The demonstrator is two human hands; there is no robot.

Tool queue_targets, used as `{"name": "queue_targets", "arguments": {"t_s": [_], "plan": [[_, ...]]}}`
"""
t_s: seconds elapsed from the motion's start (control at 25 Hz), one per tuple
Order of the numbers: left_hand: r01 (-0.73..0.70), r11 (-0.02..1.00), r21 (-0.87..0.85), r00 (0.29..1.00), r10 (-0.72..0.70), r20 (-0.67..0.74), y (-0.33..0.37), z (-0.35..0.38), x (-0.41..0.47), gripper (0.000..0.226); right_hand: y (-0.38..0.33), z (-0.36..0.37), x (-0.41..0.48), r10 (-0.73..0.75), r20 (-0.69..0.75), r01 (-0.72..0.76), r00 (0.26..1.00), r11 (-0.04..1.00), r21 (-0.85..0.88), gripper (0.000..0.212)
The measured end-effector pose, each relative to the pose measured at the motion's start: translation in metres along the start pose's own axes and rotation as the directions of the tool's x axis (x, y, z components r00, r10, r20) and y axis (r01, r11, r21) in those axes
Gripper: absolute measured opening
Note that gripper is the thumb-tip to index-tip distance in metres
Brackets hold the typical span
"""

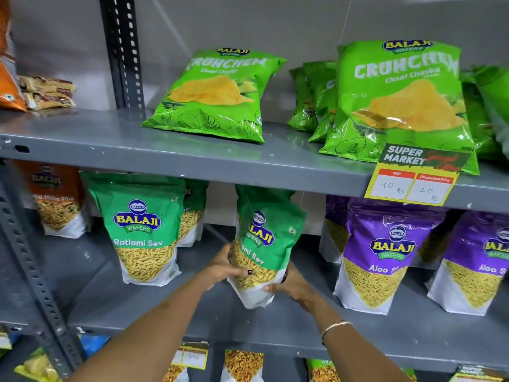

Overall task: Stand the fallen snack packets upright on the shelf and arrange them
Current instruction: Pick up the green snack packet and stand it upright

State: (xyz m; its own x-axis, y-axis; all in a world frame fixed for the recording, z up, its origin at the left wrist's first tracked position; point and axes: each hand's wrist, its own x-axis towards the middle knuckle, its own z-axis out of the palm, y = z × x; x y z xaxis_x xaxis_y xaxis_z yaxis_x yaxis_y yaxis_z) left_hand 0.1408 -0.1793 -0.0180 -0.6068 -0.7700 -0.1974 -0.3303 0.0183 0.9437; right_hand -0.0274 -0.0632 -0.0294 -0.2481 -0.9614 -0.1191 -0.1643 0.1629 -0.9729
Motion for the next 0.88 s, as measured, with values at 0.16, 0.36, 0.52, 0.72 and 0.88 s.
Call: {"name": "queue_targets", "arguments": {"t_s": [0.16,0.36,0.52,0.72,0.88], "plan": [[0.006,0.995,0.098,0.992,0.007,-0.125,-0.005,0.003,0.0,0.067,0.004,-0.01,0.002,0.021,-0.234,-0.05,0.972,0.992,-0.118,0.056],[0.007,0.988,0.152,0.96,0.036,-0.278,-0.012,0.011,-0.007,0.045,-0.001,-0.009,0.001,0.027,-0.107,-0.024,0.994,0.999,0.024,0.063],[0.002,0.998,0.067,0.944,0.02,-0.329,-0.013,0.024,-0.005,0.052,0.001,0.001,0.004,0.008,-0.147,0.004,0.989,0.997,0.081,0.076],[0.052,0.995,0.084,0.953,-0.024,-0.302,-0.012,0.026,-0.006,0.052,-0.004,-0.001,0.008,0.011,-0.161,-0.017,0.987,0.999,-0.036,0.074],[0.192,0.964,0.182,0.957,-0.142,-0.254,-0.026,-0.007,-0.025,0.079,-0.011,-0.012,0.001,0.321,-0.037,-0.32,0.946,0.912,-0.258,0.014]]}}
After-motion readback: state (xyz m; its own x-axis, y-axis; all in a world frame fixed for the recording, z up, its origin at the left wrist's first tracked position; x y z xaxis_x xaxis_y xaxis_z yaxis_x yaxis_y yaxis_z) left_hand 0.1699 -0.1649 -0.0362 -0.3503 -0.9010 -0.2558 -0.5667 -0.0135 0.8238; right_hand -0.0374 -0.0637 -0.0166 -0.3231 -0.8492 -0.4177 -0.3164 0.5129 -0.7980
